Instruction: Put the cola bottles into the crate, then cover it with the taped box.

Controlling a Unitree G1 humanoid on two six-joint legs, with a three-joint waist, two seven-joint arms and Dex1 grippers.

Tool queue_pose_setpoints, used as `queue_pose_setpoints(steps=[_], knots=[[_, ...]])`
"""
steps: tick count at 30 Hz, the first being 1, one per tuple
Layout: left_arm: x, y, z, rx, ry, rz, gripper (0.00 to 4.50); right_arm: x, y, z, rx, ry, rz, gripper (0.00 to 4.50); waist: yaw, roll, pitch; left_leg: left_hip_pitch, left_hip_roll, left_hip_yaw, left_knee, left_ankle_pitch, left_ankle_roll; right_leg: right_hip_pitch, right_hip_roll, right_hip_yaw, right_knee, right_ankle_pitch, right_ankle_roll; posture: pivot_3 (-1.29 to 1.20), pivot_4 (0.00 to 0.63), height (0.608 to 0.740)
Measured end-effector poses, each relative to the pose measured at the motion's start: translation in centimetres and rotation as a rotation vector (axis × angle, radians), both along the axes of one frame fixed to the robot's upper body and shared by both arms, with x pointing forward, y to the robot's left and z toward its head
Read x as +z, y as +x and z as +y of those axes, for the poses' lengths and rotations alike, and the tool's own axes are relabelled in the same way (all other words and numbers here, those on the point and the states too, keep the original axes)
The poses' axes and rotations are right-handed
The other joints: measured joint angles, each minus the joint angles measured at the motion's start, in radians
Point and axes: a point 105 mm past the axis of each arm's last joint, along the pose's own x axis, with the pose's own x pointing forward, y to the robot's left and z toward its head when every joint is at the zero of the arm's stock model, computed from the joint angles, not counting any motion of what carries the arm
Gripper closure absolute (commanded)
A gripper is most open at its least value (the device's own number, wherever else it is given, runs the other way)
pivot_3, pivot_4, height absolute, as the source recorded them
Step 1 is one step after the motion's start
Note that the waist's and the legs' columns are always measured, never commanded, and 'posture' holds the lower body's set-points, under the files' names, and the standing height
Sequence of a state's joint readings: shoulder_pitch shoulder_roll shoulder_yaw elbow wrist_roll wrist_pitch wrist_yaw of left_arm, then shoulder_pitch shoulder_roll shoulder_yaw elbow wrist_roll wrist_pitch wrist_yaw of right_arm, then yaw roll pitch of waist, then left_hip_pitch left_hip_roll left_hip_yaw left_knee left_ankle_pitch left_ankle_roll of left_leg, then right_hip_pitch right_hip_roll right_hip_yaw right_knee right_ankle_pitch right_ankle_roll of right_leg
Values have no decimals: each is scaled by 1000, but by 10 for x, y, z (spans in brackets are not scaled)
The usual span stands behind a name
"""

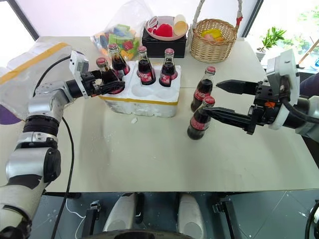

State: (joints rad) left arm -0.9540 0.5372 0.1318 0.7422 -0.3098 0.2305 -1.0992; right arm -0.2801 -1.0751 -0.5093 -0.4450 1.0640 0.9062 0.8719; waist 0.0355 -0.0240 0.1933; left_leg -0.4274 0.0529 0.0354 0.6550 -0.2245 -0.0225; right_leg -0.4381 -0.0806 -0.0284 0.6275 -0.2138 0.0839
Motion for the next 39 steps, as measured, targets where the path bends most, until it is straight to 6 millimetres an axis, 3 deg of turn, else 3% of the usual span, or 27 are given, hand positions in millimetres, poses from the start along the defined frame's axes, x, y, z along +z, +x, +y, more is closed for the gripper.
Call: queue_pose_setpoints(steps=[5, 9, 12, 15, 19, 22, 28, 36, 39], knots=[[33, -19, 11, -15, -71, -46, 28, -15, -7, -29, -123, 10, 62, 0, 2, 0, 0, 0, 0, -1, 1, 0, 0, 1, 0, 0, 0, 0, 0, 0, 150, 740], [62, -54, 22, -96, -85, -52, 28, -44, -20, -39, -192, 40, 141, 0, -4, 0, 0, 3, 0, -2, 1, 0, 0, 2, 1, 0, 2, -1, 1, 0, 150, 740], [72, -82, 20, -176, -34, -39, 28, -61, -24, -38, -238, 60, 164, 0, -11, 1, -1, 4, 0, -2, 1, 0, 0, 4, 0, 0, 2, -4, -2, 0, 150, 740], [60, -113, 11, -280, 70, 9, 28, -79, -23, -33, -283, 91, 177, 0, -23, 1, -1, 6, 0, -3, 1, 0, 0, 7, 0, 0, 1, -5, -3, 0, 150, 740], [18, -136, -17, -395, 170, 93, 28, -106, -6, -19, -349, 175, 192, 0, -24, 1, -1, 8, 0, -3, 1, 0, 0, 8, 0, 0, 0, -5, -4, 0, 150, 740], [4, -134, -34, -411, 134, 104, 28, -114, 1, -2, -311, 159, 183, 0, -22, 1, -1, 7, 0, -4, 2, 0, 0, 8, 0, 0, -1, -5, -4, 0, 150, 740], [-8, -130, -46, -395, 118, 109, 28, -124, 22, 9, -287, 142, 160, 0, -25, 1, -1, 7, -1, -3, 2, 0, 0, 8, 0, 0, -1, -5, -3, 0, 150, 740], [-7, -130, -47, -397, 122, 102, 28, -128, 50, 24, -257, 171, 164, 0, -23, 1, -1, 6, -1, -3, 1, 0, 0, 8, 0, 0, 0, -5, -3, 0, 150, 740], [-7, -131, -48, -396, 125, 96, 0, -129, 58, 25, -270, 175, 158, 1296, -23, 1, -1, 6, -1, -3, 1, 0, 0, 8, 0, 0, -1, -5, -3, 0, 150, 740]])
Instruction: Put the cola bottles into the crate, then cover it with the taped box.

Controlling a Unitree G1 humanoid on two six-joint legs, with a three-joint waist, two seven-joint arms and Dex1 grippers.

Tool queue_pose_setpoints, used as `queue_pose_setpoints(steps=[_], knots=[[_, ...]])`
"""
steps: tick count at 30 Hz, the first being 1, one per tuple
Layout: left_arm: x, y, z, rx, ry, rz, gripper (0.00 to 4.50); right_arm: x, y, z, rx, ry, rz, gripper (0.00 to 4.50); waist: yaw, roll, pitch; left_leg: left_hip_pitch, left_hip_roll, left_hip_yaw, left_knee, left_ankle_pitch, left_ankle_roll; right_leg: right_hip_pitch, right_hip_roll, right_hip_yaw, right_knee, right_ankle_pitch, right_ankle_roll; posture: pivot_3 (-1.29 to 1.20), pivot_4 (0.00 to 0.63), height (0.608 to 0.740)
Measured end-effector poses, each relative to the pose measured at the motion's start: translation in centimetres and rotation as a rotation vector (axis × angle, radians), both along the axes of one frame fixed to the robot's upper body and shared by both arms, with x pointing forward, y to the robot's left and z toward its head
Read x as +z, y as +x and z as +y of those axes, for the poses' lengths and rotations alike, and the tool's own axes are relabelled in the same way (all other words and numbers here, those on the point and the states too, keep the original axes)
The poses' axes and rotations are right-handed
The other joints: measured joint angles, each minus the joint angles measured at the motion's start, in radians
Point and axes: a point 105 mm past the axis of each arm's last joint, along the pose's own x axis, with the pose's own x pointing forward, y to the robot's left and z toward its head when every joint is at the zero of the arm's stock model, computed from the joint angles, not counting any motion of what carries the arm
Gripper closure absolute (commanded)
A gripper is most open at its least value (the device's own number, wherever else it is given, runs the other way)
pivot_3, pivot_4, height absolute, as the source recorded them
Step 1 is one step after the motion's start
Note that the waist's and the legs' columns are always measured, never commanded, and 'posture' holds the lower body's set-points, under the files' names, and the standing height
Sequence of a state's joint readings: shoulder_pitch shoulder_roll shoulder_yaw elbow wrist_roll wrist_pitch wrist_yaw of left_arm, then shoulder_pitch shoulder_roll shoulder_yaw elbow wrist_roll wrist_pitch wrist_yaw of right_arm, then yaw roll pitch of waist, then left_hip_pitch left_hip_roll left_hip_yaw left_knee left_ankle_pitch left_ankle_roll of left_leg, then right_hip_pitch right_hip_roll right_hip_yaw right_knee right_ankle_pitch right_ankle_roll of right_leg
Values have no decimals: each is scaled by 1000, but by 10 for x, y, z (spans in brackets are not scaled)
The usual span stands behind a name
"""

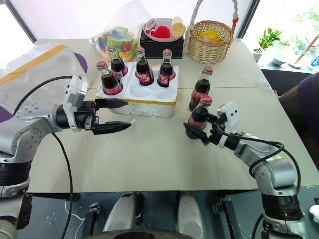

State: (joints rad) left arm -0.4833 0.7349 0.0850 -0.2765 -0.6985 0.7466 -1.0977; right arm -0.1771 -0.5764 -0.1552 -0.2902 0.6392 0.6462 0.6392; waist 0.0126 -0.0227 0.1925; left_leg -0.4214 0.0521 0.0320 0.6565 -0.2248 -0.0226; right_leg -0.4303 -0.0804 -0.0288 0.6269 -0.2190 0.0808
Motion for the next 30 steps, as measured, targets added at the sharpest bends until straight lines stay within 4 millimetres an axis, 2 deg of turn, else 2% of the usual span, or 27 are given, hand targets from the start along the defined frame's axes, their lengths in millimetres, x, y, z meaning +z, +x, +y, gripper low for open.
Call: queue_pose_setpoints(steps=[1, 4, 6, 9, 12, 14, 16, 20, 24, 28, 30], knots=[[0, 0, 0, 0, 0, -2, 0, 2, 1, -1, -6, -2, -8, 1672, 0, 0, 0, 0, 0, 0, 0, 0, 0, 0, 0, 0, 0, 0, 0, 0, 150, 740], [0, 0, 3, 26, 8, -8, 0, 5, -3, 5, 26, 23, 4, 1698, -2, 1, 0, -1, 0, 0, -1, 0, 0, -2, 0, 0, 0, 0, 0, 0, 150, 740], [2, 1, 7, 48, 8, -14, 0, 16, -8, 14, 83, 51, -6, 1698, -5, 1, 1, -1, 0, 0, -2, 0, 0, -3, 0, 0, 1, 0, 0, 0, 150, 740], [5, 2, 18, 110, -5, -27, 0, 58, -11, 34, 221, 76, -100, 1698, -17, 4, 3, -1, 0, 0, -2, 0, 0, -4, 0, 1, 2, 0, 0, 0, 150, 740], [11, 0, 33, 182, -27, -43, 0, 113, -13, 59, 346, 97, -260, 1698, -28, 3, 3, -1, 0, 0, -4, 0, 0, -5, 1, 0, 2, 0, 1, 0, 150, 740], [12, -2, 44, 236, -41, -46, 0, 136, -9, 76, 402, 112, -324, 1698, -29, 3, 2, 0, 0, -1, -6, 0, 0, -5, 1, 0, 2, 0, 1, 0, 150, 740], [14, -3, 53, 284, -54, -51, 0, 146, 2, 91, 424, 123, -337, 1698, -28, 3, 2, 0, 0, -1, -7, 0, 0, -5, 1, 0, 3, 0, 1, 0, 150, 740], [16, -3, 64, 358, -63, -69, 0, 144, 45, 126, 376, 128, -308, 1698, -25, 3, 2, -2, 0, 0, -6, 1, 0, -6, 1, 0, 3, 0, 1, 0, 150, 740], [16, -4, 65, 378, -68, -72, 0, 129, 74, 153, 337, 107, -277, 1698, -24, 3, 2, -6, 0, 0, -6, 1, -1, -10, 0, 0, 3, 2, 3, 0, 150, 740], [15, -6, 63, 386, -59, -81, 0, 113, 91, 162, 314, 43, -256, 1698, -24, 3, 2, -6, 0, 0, -8, 1, -1, -11, 0, 0, 3, 2, 3, 0, 150, 740], [15, -6, 64, 393, -58, -80, 0, 97, 96, 165, 317, -12, -233, 1698, -26, 3, 2, -6, 0, 0, -8, 1, -1, -11, 0, 0, 3, 2, 3, 0, 150, 740]])
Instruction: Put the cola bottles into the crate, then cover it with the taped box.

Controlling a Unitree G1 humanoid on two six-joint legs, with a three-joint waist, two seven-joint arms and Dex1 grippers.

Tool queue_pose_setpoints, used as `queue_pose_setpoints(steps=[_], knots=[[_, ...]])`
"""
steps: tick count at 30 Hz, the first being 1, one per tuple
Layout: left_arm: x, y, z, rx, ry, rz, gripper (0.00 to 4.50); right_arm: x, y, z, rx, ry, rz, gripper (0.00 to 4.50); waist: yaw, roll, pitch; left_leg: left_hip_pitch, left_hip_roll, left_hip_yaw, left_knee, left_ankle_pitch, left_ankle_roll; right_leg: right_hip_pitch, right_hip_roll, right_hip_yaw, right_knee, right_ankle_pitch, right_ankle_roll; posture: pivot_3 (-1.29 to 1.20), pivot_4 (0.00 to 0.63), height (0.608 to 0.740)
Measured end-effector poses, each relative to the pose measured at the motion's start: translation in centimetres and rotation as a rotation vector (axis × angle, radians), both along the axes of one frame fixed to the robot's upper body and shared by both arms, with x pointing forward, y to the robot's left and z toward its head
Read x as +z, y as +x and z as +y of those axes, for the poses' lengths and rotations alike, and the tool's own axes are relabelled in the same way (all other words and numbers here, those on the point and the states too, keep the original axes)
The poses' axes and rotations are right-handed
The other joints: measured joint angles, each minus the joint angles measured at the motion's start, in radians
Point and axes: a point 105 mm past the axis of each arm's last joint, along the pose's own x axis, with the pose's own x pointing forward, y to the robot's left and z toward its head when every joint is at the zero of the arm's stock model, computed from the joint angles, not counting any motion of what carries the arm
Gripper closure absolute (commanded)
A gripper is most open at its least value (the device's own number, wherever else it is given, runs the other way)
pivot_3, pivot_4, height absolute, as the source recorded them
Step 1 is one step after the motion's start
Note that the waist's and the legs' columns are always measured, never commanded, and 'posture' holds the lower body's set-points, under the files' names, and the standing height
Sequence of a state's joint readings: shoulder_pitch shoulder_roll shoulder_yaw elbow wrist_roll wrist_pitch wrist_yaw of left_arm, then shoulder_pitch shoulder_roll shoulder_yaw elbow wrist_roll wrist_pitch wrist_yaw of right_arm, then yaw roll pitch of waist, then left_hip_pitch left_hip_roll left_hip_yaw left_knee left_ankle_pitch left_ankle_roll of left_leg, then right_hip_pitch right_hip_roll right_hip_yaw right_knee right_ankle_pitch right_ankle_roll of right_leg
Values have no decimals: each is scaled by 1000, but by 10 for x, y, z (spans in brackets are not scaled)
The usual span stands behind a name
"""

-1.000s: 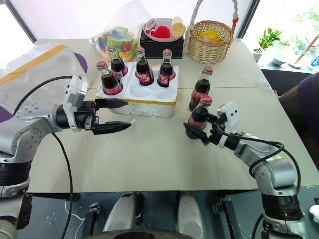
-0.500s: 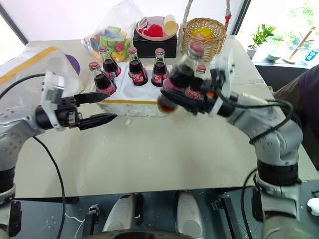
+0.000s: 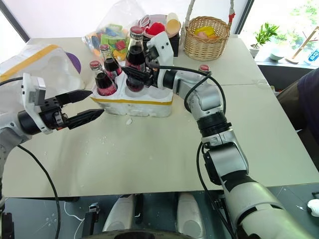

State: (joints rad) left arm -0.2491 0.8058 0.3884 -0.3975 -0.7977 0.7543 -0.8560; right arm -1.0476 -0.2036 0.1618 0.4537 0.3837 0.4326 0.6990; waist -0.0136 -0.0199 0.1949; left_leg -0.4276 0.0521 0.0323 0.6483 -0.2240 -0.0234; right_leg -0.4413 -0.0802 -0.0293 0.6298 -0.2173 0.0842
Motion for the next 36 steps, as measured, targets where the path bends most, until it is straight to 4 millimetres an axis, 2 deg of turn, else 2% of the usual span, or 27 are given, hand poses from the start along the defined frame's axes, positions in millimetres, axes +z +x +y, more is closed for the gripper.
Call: queue_pose_setpoints(steps=[4, 6, 8, 10, 12, 13, 16, 17, 18, 20, 22, 25, 28, 33, 36], knots=[[1, 1, 0, 10, 0, -6, 0, -29, -3, 16, 49, -117, 17, 1698, -5, 0, 0, 0, 0, 0, 0, 0, 0, 0, 1, 0, 1, 0, 0, 0, 150, 740], [2, 1, 0, 8, 0, -11, 0, -34, -2, 16, 46, -134, 21, 657, -4, 0, 0, 0, 0, 0, 0, 0, 0, -1, 1, 0, 1, 0, 0, 0, 150, 740], [4, 2, -1, 5, -1, -18, 0, -35, -2, 18, 54, -133, 23, 26, -1, 0, 0, 0, 0, 0, 0, 0, 0, 0, 0, 0, 0, 0, 0, 0, 150, 740], [7, 4, -4, -12, 0, -33, 0, -34, -2, 22, 46, -133, 5, 26, -2, 0, 0, 0, 0, 0, 0, 0, 0, 0, 0, 0, 1, 0, 0, 0, 150, 740], [10, 6, -8, -32, -1, -43, 0, -32, -1, 16, 15, -123, -10, 26, 2, 0, 0, 1, 0, 0, 0, 0, 0, 0, 0, 0, 1, 0, 0, 0, 150, 740], [11, 8, -10, -43, -1, -45, 0, -30, -2, 9, -8, -104, -15, 26, 6, 0, 0, 0, 0, -1, 0, 0, 0, 1, 0, -1, 0, 0, 0, 0, 150, 740], [11, 10, -16, -71, -1, -41, 0, -17, -12, -29, -76, -46, -23, 26, 14, 0, 0, 0, 0, 0, 0, 0, 0, 1, -1, 0, 0, 0, 0, 0, 150, 740], [11, 11, -17, -78, -1, -40, 0, -8, -25, -49, -94, -6, -25, 26, 18, 0, 0, 0, 0, 0, 0, 0, 0, 1, -1, 0, 0, 0, 0, 0, 150, 740], [10, 11, -16, -75, -3, -37, 0, -6, -30, -53, -95, 6, -24, 26, 18, 0, 0, 0, 0, 0, 0, 0, 0, 1, -1, 0, 0, 0, 0, 0, 150, 740], [10, 13, -22, -102, -4, -34, 0, 0, -59, -77, -108, 40, -7, 26, 20, 0, 0, 2, 0, -1, -1, 0, 0, 1, 0, -1, 0, 0, 0, 0, 150, 740], [8, 15, -25, -118, -4, -28, 0, -6, -80, -92, -128, 36, 32, 26, 19, 0, 0, 2, 0, -1, -1, 0, 0, 1, 1, -1, 0, 0, -1, 0, 150, 740], [5, 19, -31, -152, -12, -17, 0, -28, -96, -115, -236, 3, 103, 26, 18, 0, 0, 3, 0, 0, 1, 0, 0, 2, 1, 0, 0, -2, -4, 0, 150, 740], [5, 23, -40, -187, -17, -15, 0, -46, -91, -140, -405, -6, 155, 26, 18, 0, 0, 3, 0, 0, 3, 0, -1, 3, 0, 1, 0, -2, -5, 0, 150, 740], [7, 25, -56, -264, -22, -21, 0, -52, -72, -170, -601, -9, 103, 26, 18, 0, 0, 3, 0, 0, 2, 1, -1, 3, 1, 1, 0, -2, -4, 0, 150, 740], [6, 26, -62, -289, -22, -18, 0, -60, -58, -182, -669, -5, 106, 26, 17, 0, 0, 3, 0, 0, 2, 1, -1, 2, 1, 1, 0, -2, -4, 0, 150, 740]])
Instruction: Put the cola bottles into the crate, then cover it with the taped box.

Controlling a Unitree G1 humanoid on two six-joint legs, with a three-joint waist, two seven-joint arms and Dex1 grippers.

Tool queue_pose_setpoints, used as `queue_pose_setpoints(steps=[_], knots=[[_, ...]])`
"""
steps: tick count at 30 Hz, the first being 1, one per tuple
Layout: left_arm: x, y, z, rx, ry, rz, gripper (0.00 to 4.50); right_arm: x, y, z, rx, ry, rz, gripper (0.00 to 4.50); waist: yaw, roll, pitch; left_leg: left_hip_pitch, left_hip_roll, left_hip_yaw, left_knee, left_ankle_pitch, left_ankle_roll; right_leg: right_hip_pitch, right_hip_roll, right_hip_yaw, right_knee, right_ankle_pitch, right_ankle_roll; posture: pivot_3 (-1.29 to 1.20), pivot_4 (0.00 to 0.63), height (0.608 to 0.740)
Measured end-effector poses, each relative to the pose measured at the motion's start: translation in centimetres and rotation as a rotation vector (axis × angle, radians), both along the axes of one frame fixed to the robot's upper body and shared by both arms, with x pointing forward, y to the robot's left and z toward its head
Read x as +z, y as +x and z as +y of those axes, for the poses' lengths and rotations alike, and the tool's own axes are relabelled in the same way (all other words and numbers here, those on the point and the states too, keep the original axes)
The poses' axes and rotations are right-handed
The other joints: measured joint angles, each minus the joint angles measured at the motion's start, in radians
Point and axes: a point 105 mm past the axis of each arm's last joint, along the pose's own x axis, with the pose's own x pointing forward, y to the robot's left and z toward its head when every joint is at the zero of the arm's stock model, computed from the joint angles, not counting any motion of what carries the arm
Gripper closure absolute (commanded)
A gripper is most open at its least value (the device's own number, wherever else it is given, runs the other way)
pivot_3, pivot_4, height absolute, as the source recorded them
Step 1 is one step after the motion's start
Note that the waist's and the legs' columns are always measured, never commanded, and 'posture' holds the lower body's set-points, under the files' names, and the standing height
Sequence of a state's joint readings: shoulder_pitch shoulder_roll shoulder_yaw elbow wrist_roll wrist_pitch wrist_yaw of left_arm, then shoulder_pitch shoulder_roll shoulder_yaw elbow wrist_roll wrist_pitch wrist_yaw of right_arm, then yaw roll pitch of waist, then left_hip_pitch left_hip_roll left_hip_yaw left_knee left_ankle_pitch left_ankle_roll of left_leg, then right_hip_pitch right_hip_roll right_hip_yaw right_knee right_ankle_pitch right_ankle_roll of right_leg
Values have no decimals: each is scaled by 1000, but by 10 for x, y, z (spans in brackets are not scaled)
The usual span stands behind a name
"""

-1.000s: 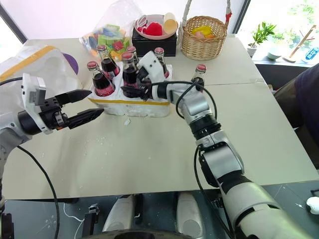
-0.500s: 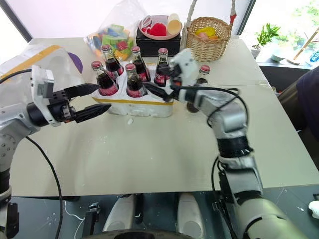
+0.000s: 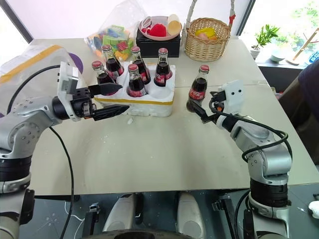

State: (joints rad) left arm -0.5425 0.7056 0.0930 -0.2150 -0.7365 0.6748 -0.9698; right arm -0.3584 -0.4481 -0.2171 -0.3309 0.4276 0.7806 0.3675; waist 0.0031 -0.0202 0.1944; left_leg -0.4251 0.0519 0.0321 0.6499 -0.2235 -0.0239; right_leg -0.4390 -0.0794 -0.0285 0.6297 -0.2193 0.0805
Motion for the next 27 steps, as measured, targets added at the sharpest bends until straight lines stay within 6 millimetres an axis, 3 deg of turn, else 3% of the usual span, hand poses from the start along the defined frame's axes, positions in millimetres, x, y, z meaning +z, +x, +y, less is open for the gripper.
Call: queue_pose_setpoints(steps=[13, 16, 18, 20, 23, 27], knots=[[-2, -2, 0, 12, 13, -9, 0, -8, 56, 14, 18, 73, -3, 26, -17, 0, 0, 0, 0, 0, -1, 0, 0, 0, 0, 0, 0, 2, 4, 0, 150, 740], [-3, -2, 2, 25, 12, -5, 0, -17, 62, 15, 14, 68, 16, 876, -15, 0, 0, 0, 0, 0, -1, 0, 0, 0, 0, 0, 0, 2, 4, 0, 150, 740], [-3, -2, 4, 35, 16, -9, 0, -18, 63, 17, 20, 66, 10, 1736, -14, 0, 0, 0, 0, 0, -1, 0, 0, 0, 0, 0, 0, 2, 4, 0, 150, 740], [-2, -3, 6, 48, 18, -16, 0, -17, 63, 18, 32, 69, 6, 1695, -15, 0, 0, -1, 0, 0, -1, 0, 0, 0, 0, 0, 0, 2, 4, 0, 150, 740], [-2, -5, 14, 87, 24, -23, 0, 3, 55, 27, 118, 100, -47, 1695, -17, 3, 2, -2, 0, 0, -1, 0, 0, -3, 0, 0, 0, 2, 4, 0, 150, 740], [-3, -6, 26, 138, 23, -14, 0, 74, 32, 52, 308, 168, -232, 1695, -25, 5, 3, -2, 1, 0, -3, 0, 0, -4, 1, 0, 2, 2, 4, 0, 150, 740]])
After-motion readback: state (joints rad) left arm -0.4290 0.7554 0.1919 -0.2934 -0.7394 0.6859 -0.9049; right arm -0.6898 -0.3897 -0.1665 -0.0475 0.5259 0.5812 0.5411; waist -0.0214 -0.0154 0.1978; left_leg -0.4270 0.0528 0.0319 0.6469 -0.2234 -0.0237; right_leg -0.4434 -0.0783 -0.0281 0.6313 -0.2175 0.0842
